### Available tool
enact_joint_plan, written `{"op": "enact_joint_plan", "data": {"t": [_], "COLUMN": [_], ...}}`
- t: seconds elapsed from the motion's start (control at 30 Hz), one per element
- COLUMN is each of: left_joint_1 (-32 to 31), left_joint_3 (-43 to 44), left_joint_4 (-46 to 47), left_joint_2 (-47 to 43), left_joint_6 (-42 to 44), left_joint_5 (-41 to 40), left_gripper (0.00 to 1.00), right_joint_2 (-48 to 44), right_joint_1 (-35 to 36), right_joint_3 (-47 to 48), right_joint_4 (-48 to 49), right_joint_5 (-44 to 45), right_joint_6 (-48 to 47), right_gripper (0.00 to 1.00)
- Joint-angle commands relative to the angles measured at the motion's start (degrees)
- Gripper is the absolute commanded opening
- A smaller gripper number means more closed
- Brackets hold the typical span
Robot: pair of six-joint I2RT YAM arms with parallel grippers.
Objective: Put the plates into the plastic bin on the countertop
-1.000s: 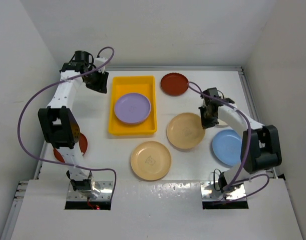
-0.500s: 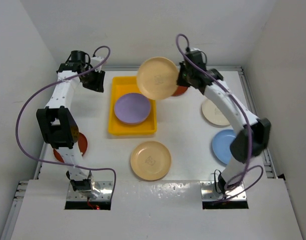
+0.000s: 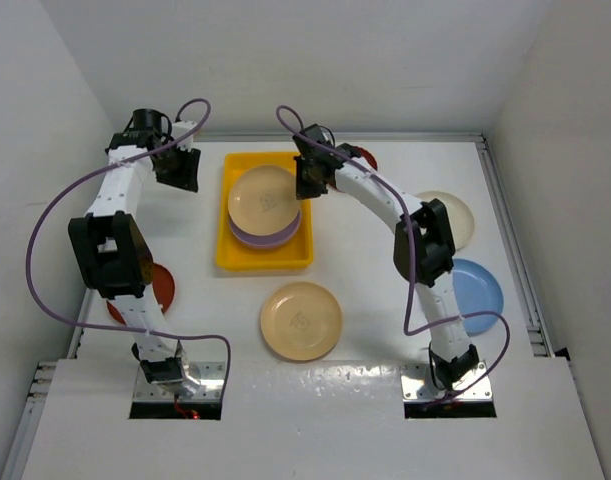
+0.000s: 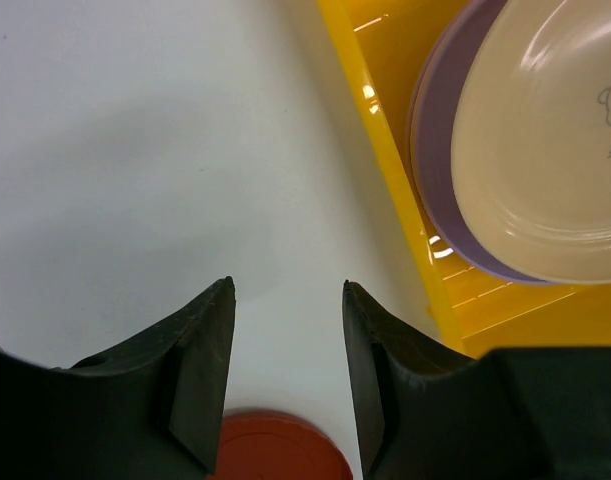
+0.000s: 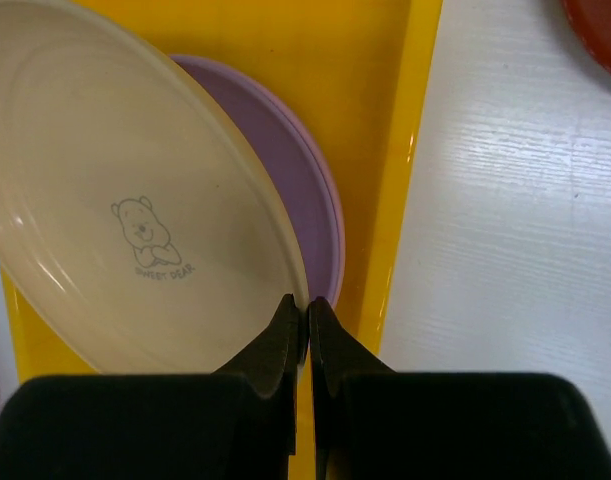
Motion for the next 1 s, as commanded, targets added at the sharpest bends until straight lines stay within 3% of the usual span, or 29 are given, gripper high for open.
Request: {"op": "enact_joint_plan", "data": {"t": [0.0, 0.23, 0.4, 0.5, 0.8, 0.87, 0.97], "left_joint_1": [0.62, 0.62, 0.62, 0.62, 0.62, 0.09, -5.25], "left_joint_3": [-0.65, -0.65, -0.65, -1.17, -1.17, -1.17, -0.65], "left_joint_4": [1.39, 1.39, 1.39, 1.39, 1.39, 0.7, -2.9], "left_joint_2": [-3.31, -3.31, -3.84, -3.84, -4.89, -5.59, -8.4], "left_joint_6": [0.07, 0.07, 0.07, 0.07, 0.07, 2.61, 9.28], "left_joint_5": [0.32, 1.37, 1.37, 1.37, 2.42, 5.22, 9.61], "left_gripper": [0.5, 0.5, 0.5, 0.5, 0.5, 0.5, 0.56], "right_joint_2": [-0.36, 3.24, 4.12, 3.77, -0.01, -1.32, -5.27], "right_joint_1": [0.01, 1.86, 1.86, 2.21, 3.18, 3.35, 2.57], "right_joint_3": [0.7, -0.62, -0.62, -0.45, -3.44, -3.09, -2.74], "right_joint_4": [2.15, 3.73, 4.17, 4.61, 5.93, 5.23, 4.35], "right_joint_5": [-1.54, -2.78, -1.9, -1.72, 3.02, 3.55, 4.69], "right_joint_6": [1.33, -0.34, -1.39, -3.76, -7.81, -8.25, -8.6], "right_gripper": [0.0, 0.04, 0.27, 0.33, 0.36, 0.37, 0.5]}}
